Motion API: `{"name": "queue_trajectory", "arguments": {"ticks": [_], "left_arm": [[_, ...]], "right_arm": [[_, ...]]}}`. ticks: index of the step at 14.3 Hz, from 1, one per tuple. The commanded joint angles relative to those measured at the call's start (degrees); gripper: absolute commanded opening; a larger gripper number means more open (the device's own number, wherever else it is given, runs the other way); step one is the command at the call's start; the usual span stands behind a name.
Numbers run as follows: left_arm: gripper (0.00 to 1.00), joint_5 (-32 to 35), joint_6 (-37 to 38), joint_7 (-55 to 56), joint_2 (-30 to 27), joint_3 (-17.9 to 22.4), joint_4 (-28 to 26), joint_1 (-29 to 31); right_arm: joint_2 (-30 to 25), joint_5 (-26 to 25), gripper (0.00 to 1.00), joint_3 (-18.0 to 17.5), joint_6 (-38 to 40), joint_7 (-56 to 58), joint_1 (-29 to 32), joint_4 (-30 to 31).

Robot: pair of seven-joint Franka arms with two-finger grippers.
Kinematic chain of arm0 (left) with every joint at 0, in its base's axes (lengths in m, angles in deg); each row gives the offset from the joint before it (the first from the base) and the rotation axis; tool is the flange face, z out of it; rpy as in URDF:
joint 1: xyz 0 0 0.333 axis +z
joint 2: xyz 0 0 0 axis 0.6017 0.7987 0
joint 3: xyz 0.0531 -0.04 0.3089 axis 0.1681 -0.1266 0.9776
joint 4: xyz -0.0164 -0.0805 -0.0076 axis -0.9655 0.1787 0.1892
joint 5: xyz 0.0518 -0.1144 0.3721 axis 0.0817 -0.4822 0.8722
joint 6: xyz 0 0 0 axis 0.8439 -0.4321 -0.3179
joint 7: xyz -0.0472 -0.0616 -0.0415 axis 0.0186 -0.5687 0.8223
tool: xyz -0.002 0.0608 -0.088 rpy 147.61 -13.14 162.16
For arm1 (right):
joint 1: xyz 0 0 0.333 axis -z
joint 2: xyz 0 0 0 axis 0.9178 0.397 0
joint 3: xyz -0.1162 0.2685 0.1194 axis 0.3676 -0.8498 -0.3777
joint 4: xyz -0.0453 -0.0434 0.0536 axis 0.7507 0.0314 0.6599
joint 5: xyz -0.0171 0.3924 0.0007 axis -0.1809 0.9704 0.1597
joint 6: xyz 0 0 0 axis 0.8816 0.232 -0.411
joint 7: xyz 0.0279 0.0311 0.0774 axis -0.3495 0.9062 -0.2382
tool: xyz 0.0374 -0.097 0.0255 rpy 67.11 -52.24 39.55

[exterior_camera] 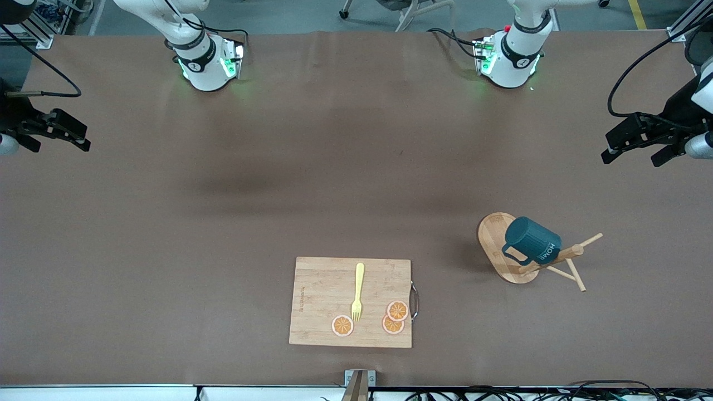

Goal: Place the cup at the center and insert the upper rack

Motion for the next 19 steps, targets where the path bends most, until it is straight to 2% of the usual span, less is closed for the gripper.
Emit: {"name": "queue_trajectory", "arguments": {"ticks": [1, 11, 14, 19], "left_arm": [[1.0, 1.0, -0.7, -0.8, -0.3, -0.4, -0.2, 0.2], [1.0, 1.6, 0.0, -0.9, -0.5, -0.9, -0.2, 0.4], [1.0, 5.6, 3.7, -2.3, -0.9, -1.7, -0.1, 0.5], [1.0, 5.7, 9.9, -3.2, -2.1, -1.4, -0.2, 0.8]], "right_arm": [[-2.8, 0.6, 1.0, -0.7, -1.2, -0.1, 0.0, 1.8], [-5.6, 0.5, 1.0, -0.3, -1.2, -0.1, 0.0, 5.1], [-5.8, 0.3, 1.0, -0.3, -1.5, 0.0, 0.2, 6.1], [-6.9, 0.3, 1.0, -0.4, -1.6, 0.0, 0.1, 7.3]]}}
